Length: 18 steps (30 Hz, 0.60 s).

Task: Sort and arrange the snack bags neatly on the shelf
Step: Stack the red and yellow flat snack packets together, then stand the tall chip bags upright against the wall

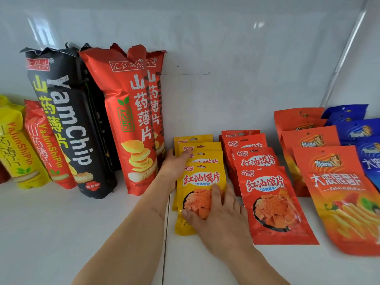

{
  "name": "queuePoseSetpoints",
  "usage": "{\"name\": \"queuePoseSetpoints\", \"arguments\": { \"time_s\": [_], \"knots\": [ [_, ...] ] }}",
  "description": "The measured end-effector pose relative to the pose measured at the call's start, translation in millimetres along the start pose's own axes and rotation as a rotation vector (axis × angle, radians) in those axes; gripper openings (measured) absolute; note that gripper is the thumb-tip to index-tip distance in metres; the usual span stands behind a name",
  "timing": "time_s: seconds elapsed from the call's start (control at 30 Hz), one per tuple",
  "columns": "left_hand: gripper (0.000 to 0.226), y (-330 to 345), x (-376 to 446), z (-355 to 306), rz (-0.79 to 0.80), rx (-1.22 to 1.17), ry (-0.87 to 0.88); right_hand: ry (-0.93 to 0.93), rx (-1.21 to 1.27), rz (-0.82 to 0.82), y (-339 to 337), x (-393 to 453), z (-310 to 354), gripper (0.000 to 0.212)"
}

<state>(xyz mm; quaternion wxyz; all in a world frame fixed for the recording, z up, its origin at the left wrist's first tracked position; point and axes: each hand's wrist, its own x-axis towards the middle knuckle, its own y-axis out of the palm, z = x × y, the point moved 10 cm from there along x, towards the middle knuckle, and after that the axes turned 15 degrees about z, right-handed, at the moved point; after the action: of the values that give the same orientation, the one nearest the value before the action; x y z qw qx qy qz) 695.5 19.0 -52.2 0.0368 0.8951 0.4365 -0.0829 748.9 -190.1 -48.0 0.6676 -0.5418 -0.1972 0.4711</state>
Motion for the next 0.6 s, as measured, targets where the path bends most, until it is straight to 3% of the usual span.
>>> {"name": "queuePoseSetpoints", "arguments": {
  "time_s": [0.1, 0.2, 0.33, 0.6],
  "knots": [
    [0.073, -2.6, -5.1, -2.1, -0.033, 0.145, 0.010, -0.022, -0.009, -0.021, -1.1, -1.5, 1.3, 0.101],
    [0.061, -1.6, -9.7, -3.0, -0.052, 0.287, 0.025, -0.028, -0.022, -0.020, -0.4, -1.5, 3.1, 0.089],
    [0.054, 0.9, -4.7, -7.1, -0.058, 0.463, 0.081, -0.002, -0.044, 0.012, 4.0, 1.4, 2.1, 0.088],
    [0.056, 1.7, 1.7, -7.5, -0.072, 0.572, 0.107, 0.020, -0.052, 0.013, 5.3, 3.0, 1.1, 0.084]
  ]
}}
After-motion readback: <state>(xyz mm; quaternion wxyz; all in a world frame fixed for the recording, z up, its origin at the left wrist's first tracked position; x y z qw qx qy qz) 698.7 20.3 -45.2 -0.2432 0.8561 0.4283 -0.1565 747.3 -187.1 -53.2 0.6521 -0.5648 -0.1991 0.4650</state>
